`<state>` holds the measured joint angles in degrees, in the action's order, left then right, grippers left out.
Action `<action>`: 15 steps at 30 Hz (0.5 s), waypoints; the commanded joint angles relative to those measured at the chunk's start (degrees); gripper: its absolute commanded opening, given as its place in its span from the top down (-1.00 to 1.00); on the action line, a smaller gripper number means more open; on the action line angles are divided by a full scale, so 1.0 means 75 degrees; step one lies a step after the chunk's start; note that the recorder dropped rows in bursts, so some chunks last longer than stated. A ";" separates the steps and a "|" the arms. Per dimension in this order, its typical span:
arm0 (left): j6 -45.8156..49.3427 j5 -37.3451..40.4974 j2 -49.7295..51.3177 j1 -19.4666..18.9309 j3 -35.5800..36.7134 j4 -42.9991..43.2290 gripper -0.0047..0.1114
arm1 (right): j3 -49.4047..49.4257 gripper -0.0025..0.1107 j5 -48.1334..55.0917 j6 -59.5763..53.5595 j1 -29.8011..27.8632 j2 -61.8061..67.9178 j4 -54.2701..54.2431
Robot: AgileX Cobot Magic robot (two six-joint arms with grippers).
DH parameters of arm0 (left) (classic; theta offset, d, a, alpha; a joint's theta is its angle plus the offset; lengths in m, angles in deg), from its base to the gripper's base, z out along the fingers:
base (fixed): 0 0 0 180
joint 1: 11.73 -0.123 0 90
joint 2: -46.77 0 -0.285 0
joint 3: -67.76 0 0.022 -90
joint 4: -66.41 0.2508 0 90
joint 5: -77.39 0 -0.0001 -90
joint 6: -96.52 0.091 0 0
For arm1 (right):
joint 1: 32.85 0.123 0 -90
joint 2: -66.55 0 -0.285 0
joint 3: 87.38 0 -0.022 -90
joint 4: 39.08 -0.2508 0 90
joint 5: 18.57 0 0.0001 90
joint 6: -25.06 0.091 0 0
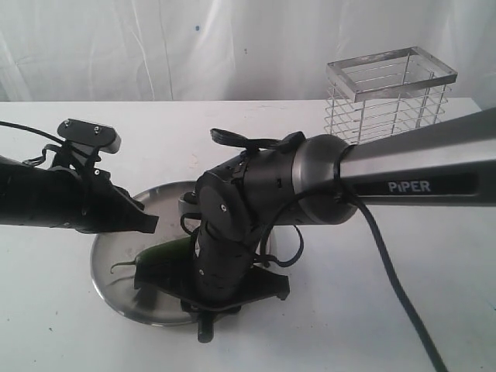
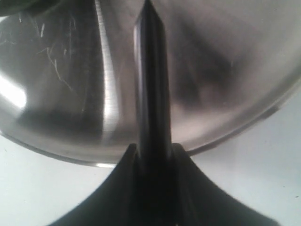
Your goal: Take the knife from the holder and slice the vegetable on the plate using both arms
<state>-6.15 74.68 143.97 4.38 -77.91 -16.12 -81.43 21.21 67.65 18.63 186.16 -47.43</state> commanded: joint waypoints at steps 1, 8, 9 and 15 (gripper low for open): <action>-0.0003 0.0129 -0.0088 0.0006 0.0044 0.0096 0.92 | 0.0006 0.96 -0.0045 0.0036 -0.0009 0.0089 -0.0069; -0.0003 0.0129 -0.0088 0.0006 0.0044 0.0096 0.92 | 0.0006 0.96 -0.0120 0.0219 -0.0009 0.0236 -0.0104; -0.0003 0.0129 -0.0088 0.0006 0.0044 0.0096 0.92 | 0.0006 0.96 -0.0191 0.0335 -0.0009 0.0288 -0.0104; -0.0003 0.0129 -0.0088 0.0006 0.0044 0.0096 0.92 | 0.0006 0.96 -0.1083 0.0493 0.0006 0.0260 -0.0120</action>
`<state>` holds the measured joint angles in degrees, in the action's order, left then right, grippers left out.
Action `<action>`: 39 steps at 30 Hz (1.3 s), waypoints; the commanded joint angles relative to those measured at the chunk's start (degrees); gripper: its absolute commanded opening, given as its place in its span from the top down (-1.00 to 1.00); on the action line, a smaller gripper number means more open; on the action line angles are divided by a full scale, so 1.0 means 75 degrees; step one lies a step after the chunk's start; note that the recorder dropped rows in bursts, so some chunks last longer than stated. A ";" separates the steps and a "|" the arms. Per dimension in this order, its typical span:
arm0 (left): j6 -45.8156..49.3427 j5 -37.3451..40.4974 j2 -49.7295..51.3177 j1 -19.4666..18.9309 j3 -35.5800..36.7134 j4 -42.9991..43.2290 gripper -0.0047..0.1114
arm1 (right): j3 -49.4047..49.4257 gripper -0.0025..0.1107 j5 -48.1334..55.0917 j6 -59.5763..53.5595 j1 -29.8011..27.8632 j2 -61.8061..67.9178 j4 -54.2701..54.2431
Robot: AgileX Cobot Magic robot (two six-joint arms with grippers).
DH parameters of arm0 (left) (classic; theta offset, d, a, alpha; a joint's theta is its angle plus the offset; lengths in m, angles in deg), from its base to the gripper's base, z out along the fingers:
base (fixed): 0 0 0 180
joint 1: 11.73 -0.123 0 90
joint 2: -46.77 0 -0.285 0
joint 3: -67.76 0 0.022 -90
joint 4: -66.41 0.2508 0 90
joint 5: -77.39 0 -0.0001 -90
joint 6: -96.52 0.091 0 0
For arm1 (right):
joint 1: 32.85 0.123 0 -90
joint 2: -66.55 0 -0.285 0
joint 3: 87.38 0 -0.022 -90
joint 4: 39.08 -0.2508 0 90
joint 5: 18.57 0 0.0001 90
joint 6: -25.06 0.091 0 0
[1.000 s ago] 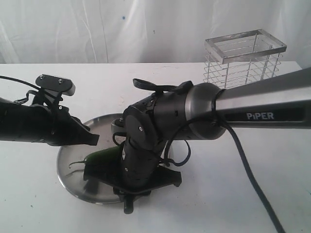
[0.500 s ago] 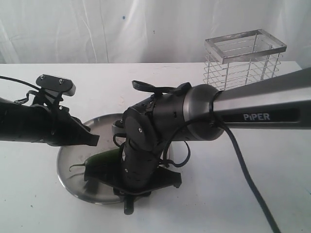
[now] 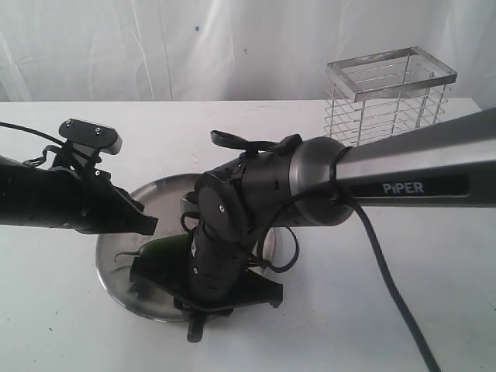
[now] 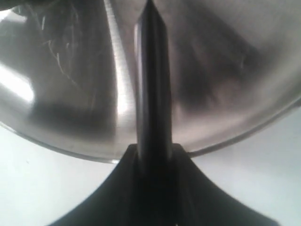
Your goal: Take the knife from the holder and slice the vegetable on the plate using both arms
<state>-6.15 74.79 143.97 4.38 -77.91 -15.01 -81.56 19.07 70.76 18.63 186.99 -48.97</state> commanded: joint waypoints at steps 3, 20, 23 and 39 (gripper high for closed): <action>-0.0003 0.0129 -0.0088 0.0006 0.0044 -0.0056 0.92 | 0.0023 0.96 -0.0933 0.0079 0.0006 0.0044 0.0217; -0.0031 0.0347 -0.0088 0.0006 0.0044 -0.0056 0.92 | 0.0023 0.96 0.0523 0.0936 0.0006 -0.0829 0.0257; -0.0031 0.0158 -0.0088 0.0006 0.0044 -0.0056 0.92 | 0.0023 0.96 0.0607 0.0936 -0.0009 -0.0806 0.0240; -0.0153 0.0063 0.0355 0.0006 0.0160 -0.0112 0.92 | 0.0023 0.96 0.0712 -0.0275 -0.0448 -0.0793 -0.1964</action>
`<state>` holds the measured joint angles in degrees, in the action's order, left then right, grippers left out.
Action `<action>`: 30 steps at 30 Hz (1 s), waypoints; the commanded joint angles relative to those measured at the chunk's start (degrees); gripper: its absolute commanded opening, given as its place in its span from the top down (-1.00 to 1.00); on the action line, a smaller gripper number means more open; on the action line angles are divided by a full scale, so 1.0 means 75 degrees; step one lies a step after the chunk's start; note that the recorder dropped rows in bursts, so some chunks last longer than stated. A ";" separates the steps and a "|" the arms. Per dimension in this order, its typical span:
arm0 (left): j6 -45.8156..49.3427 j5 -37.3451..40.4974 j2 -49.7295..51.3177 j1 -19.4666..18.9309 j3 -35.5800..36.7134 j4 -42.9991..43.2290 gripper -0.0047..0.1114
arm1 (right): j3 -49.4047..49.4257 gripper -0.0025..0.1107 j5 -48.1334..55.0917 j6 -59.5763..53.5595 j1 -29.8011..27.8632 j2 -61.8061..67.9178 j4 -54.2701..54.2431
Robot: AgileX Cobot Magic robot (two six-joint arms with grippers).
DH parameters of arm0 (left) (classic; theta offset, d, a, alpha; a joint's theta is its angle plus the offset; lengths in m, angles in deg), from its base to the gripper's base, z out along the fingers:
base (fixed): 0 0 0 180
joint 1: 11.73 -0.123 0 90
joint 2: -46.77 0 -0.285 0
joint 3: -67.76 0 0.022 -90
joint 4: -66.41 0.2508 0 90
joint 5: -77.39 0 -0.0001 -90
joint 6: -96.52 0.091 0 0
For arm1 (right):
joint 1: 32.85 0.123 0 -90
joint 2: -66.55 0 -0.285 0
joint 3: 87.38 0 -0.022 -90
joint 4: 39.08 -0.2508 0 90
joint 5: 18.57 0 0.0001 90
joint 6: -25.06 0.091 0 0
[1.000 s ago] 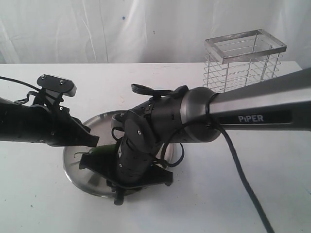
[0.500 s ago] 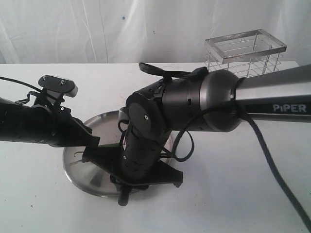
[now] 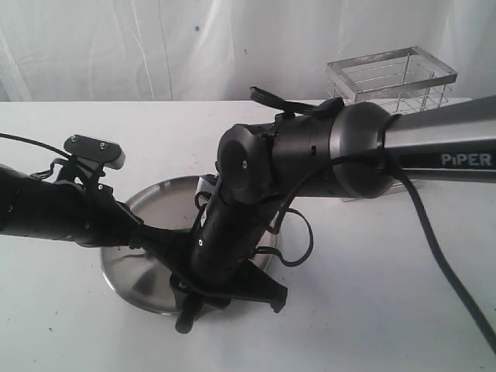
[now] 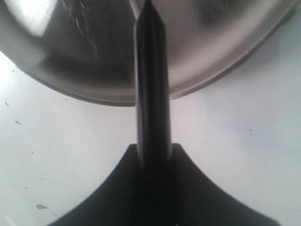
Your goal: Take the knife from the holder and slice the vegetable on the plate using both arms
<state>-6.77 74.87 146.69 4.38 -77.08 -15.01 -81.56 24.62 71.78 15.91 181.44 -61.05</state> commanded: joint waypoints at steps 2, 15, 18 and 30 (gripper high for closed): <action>-0.0090 -0.0070 -0.0007 0.0006 0.0049 -0.0112 0.92 | 0.0023 0.96 -0.0014 -0.0426 -0.0106 -0.0052 -0.0436; -0.0332 -0.0438 -0.0007 0.0006 0.0049 -0.0242 0.92 | 0.0023 0.96 -0.0367 -0.0712 -0.0106 -0.0052 -0.1162; -0.0332 -0.0457 -0.0007 0.0006 0.0049 -0.0242 0.92 | 0.0023 0.96 -0.0477 -0.0409 -0.0106 -0.0052 -0.0940; -0.0317 -0.0457 -0.0007 0.0006 0.0049 -0.0242 0.92 | 0.0023 0.96 -0.0251 -0.0127 -0.0106 0.0260 -0.0552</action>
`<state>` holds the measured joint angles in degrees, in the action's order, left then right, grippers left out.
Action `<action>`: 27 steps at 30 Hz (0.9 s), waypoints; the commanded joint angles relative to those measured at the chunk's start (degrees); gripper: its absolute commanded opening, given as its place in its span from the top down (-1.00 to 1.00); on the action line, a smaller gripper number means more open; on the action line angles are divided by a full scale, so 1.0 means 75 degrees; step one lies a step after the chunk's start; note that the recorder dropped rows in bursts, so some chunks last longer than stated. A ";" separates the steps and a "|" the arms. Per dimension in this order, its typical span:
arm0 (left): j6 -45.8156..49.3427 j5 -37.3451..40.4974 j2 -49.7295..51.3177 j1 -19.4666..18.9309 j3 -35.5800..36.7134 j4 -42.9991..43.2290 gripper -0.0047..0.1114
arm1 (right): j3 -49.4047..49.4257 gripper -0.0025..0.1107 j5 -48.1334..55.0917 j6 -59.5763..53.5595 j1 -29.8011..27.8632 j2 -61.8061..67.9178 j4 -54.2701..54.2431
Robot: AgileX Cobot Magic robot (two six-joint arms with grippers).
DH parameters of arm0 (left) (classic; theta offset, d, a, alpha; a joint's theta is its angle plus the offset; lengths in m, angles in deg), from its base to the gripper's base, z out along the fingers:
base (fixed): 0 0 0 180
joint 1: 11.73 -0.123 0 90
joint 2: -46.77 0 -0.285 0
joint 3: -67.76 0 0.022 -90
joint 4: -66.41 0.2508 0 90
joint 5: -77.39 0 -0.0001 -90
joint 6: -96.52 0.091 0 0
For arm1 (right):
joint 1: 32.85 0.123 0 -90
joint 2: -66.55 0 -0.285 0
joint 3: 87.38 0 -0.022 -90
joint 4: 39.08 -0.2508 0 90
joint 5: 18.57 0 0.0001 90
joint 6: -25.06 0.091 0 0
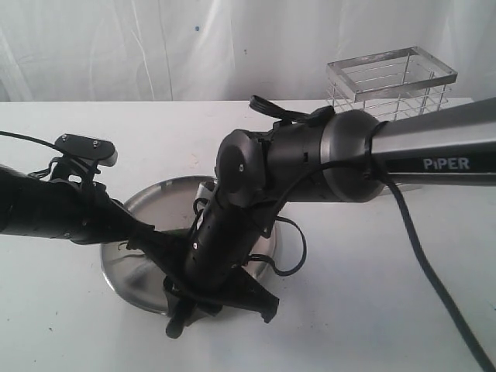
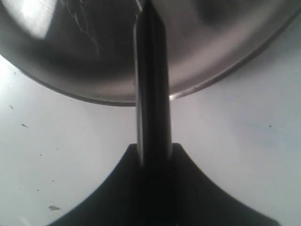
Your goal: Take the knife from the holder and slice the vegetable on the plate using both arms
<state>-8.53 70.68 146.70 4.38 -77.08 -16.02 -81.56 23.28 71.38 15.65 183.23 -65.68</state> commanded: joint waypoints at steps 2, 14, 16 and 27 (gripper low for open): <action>-0.0066 0.0102 -0.0009 0.0006 0.0049 -0.0108 0.92 | 0.0023 0.96 -0.0161 -0.0164 -0.0071 0.0020 0.0066; -0.0066 0.0102 -0.0009 0.0006 0.0049 -0.0108 0.92 | 0.0023 0.96 -0.0449 -0.0206 -0.0071 0.0020 0.0081; -0.0066 0.0102 -0.0009 0.0006 0.0049 -0.0108 0.92 | 0.0023 0.96 -0.0463 -0.0206 -0.0071 0.0020 0.0081; -0.0066 0.0102 -0.0009 0.0006 0.0049 -0.0108 0.92 | 0.0023 0.96 -0.0287 -0.0239 -0.0071 0.0112 0.0081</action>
<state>-8.53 70.68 146.70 4.38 -77.08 -16.02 -81.56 20.34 70.47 15.43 184.02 -65.53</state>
